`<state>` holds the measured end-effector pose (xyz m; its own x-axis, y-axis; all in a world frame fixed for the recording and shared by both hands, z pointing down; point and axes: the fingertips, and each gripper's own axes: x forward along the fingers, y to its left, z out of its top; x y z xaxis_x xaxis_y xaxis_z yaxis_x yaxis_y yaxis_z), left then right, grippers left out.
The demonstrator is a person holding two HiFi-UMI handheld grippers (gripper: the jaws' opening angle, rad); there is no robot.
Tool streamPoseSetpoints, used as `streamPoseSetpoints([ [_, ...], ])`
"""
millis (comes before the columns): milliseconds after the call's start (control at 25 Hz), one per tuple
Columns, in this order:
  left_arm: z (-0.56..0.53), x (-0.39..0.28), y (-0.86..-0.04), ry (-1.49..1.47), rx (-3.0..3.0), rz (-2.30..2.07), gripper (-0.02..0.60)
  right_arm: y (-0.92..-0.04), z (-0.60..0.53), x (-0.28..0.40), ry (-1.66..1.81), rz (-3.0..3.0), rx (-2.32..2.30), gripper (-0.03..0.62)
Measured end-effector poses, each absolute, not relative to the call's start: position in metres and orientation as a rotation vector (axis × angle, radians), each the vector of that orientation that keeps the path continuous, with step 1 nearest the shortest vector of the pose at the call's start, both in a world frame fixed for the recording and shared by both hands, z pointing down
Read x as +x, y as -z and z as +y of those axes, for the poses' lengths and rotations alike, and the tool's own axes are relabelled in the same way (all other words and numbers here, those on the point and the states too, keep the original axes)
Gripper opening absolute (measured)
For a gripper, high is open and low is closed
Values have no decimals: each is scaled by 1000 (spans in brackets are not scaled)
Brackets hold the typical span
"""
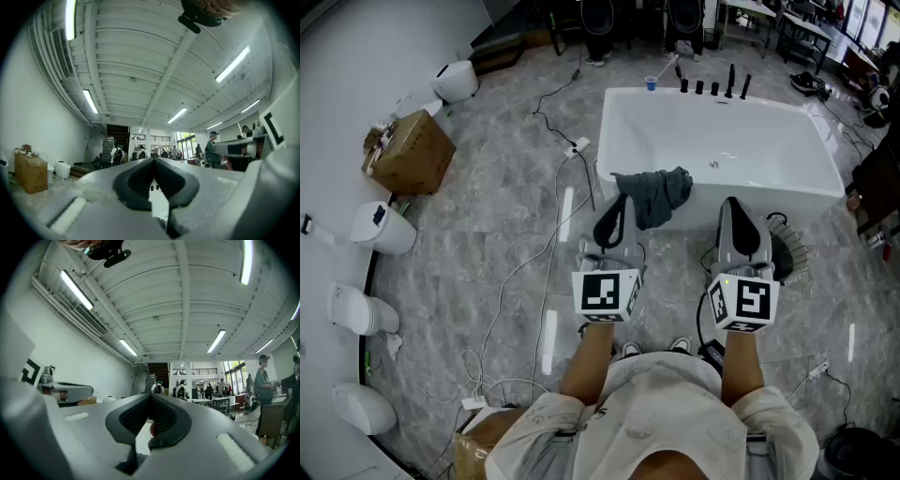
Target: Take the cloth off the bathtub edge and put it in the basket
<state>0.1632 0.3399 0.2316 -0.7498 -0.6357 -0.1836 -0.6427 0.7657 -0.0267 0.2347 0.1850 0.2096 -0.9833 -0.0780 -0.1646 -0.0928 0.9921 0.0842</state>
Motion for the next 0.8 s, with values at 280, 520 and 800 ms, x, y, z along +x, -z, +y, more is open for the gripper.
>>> streamPoseSetpoints([
  [280,363,157,-233,-58,-1015,2776,-2,-212,207,224,-120,2973,-132,2],
  [520,385,150,-235,-45,-1024,2768,-2,-219,228,217,-79,2974,-144,2],
  [800,401,144,-243,-53,-1037,2771,-2,-227,241,208,-54,2986,-159,2],
])
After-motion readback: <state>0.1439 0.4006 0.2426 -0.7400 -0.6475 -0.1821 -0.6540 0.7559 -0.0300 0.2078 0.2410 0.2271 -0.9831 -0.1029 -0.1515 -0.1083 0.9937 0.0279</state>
